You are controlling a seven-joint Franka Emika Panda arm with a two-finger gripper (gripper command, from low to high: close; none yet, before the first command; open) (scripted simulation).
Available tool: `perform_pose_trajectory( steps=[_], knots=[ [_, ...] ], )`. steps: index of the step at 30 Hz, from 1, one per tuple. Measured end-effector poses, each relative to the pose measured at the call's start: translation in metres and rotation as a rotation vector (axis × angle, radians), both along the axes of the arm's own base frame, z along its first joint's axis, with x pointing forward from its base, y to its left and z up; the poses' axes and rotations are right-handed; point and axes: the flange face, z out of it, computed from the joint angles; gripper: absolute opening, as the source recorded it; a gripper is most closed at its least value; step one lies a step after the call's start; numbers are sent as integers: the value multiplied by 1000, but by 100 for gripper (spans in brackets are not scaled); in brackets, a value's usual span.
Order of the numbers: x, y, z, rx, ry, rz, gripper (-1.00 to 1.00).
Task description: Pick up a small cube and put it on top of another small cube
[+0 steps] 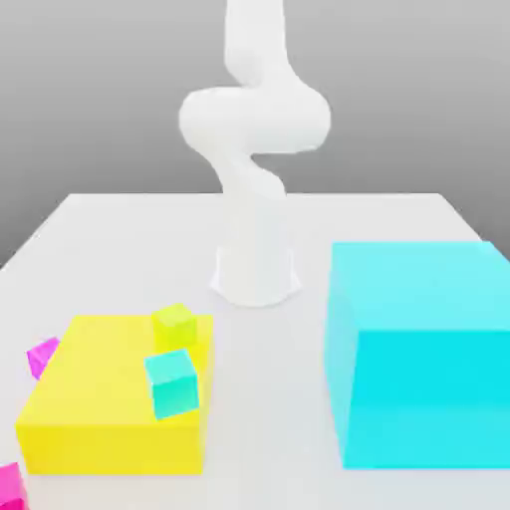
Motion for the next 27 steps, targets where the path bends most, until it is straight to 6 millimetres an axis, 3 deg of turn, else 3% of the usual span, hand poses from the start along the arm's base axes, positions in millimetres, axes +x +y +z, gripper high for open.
perform_pose_trajectory(
  steps=[7, 14, 21, 27],
  knots=[
    [79, -53, -82, 92, 159, -199, 0],
    [131, -116, -181, 182, 307, -405, 0],
    [151, -189, -295, 272, 448, -631, 0],
    [147, -236, -401, 342, 568, -808, 0]
  ],
)
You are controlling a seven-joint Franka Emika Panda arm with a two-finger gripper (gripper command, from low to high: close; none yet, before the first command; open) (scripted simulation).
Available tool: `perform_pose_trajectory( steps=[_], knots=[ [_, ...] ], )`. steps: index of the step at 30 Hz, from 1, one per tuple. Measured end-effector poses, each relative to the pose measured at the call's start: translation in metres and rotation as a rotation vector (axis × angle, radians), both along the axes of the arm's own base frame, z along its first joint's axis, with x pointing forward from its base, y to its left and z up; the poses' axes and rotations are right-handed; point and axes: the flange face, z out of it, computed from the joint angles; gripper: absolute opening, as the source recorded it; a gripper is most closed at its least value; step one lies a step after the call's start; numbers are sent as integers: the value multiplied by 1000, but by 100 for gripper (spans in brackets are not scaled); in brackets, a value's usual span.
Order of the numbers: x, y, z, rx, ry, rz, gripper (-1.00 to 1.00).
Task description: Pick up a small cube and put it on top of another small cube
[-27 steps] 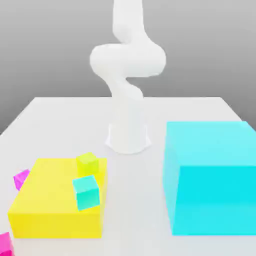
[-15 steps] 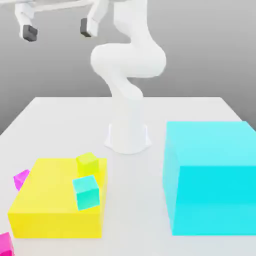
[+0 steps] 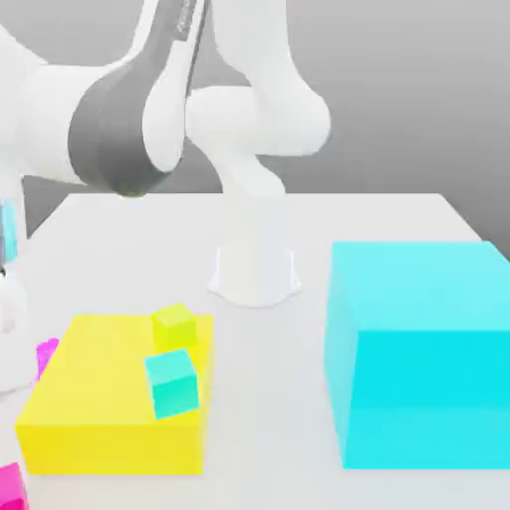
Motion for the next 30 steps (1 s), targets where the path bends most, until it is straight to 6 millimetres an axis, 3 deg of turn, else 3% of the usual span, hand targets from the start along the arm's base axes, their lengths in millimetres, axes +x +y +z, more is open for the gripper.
perform_pose_trajectory(
  steps=[4, 8, 9, 15, 17, 21, 30],
  knots=[
    [-17, -30, -73, 42, 81, -124, 0],
    [-21, -36, -138, 51, 99, -150, 0],
    [-21, -36, -148, 51, 99, -151, -100],
    [-21, -36, -153, 51, 98, -152, -100],
    [-21, -37, -137, 52, 98, -152, -100],
    [-25, -32, -84, 50, 99, -137, -100],
    [-77, 19, -6, 37, 106, 13, -100]
  ],
)
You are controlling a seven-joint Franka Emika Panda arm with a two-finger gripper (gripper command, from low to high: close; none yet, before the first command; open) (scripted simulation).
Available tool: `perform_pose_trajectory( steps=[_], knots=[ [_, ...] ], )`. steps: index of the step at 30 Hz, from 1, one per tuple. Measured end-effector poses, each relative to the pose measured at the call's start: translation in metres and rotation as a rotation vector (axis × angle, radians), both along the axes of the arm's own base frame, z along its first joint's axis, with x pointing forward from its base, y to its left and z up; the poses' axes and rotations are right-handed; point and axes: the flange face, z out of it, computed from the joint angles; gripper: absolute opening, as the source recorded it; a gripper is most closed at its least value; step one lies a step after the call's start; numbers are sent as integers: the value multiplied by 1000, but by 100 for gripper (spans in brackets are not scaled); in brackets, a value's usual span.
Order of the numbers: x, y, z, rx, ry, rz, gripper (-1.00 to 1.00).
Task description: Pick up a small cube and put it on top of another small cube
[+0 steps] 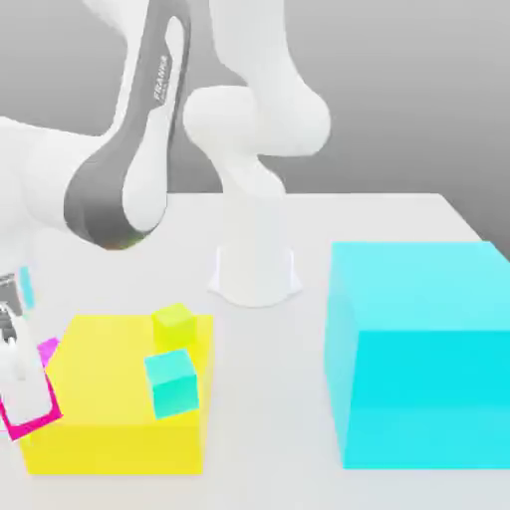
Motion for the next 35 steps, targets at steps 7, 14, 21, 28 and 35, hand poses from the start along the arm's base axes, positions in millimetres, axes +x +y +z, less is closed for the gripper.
perform_pose_trajectory(
  steps=[7, 14, 21, 28, 35],
  knots=[
    [-52, 42, 38, 1, 0, 122, -100],
    [-109, 83, 56, 5, -1, 246, -100],
    [-157, 115, 45, 10, -3, 358, -100],
    [-161, 117, -10, 8, -2, 365, 100],
    [-160, 116, -2, 7, -1, 364, 100]
  ],
)
